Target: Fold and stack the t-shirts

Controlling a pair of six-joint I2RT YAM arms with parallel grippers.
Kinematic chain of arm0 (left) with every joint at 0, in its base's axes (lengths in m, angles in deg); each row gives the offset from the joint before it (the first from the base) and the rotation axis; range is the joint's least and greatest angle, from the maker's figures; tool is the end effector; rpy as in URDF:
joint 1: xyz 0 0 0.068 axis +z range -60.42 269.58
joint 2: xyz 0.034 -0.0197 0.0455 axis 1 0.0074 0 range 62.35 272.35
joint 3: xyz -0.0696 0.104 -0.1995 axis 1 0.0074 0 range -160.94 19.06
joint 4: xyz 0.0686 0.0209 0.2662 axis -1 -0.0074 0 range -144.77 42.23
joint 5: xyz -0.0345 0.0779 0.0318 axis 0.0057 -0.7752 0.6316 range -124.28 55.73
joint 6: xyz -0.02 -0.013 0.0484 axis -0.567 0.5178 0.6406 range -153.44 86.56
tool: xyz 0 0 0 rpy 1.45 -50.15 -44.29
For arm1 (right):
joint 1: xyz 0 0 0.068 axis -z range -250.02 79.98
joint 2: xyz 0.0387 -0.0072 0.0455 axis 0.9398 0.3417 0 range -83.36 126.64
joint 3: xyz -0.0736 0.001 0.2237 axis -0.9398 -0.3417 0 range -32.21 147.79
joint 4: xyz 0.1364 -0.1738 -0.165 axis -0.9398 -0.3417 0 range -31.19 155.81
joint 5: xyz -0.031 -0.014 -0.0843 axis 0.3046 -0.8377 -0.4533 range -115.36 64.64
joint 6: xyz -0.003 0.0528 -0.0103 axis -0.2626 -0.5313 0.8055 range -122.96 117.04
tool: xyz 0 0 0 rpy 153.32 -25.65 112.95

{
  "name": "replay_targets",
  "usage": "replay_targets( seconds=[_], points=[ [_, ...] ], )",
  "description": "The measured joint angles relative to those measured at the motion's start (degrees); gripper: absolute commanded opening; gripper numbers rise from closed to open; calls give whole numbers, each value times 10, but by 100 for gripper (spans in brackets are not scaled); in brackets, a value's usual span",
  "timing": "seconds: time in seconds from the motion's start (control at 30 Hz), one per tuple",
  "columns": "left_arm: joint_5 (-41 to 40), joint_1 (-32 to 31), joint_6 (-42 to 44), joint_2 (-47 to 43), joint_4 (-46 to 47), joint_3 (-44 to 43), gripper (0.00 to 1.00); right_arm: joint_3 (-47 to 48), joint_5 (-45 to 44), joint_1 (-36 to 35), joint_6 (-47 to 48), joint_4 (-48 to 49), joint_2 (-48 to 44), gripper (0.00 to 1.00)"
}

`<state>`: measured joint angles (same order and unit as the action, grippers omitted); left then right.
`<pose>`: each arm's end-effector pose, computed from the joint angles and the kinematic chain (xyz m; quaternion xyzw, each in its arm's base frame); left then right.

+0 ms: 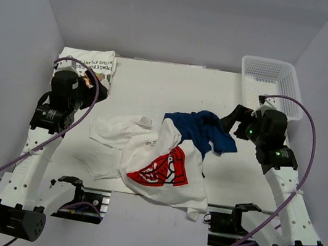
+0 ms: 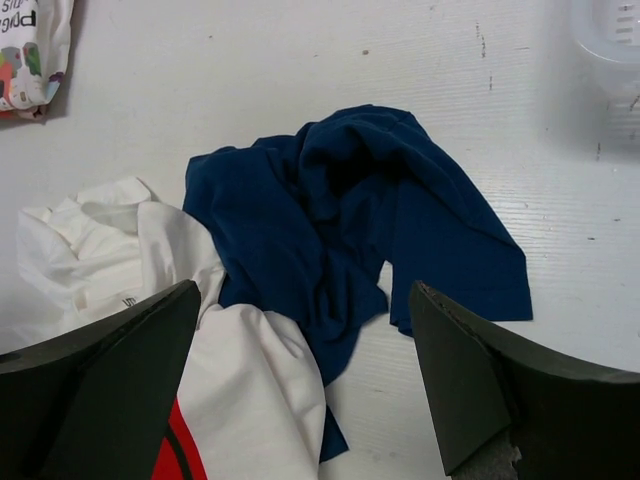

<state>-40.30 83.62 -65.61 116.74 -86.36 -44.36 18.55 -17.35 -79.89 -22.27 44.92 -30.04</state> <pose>0.2306 -0.0205 0.3426 -0.2214 0.8345 -0.1212 0.4899 0.2437 0.0474 0.2990 0.0304 0.8343 0.1944 0.5150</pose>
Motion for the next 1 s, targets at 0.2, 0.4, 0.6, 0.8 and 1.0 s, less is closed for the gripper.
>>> replay_targets(
  seconds=[0.2,0.4,0.6,0.8,1.0],
  points=[
    [0,0,0,10,-1,0,100,1,12,-8,18,0,24,90],
    [0,0,0,24,-4,0,100,41,39,-137,49,1,84,90],
    [0,0,0,37,-6,2,100,82,-24,-388,80,-22,177,90],
    [0,0,0,49,-12,3,100,77,-124,-503,99,-71,290,90],
    [-4,0,-2,74,-19,5,100,76,-209,-530,76,-61,371,0]
  ],
)
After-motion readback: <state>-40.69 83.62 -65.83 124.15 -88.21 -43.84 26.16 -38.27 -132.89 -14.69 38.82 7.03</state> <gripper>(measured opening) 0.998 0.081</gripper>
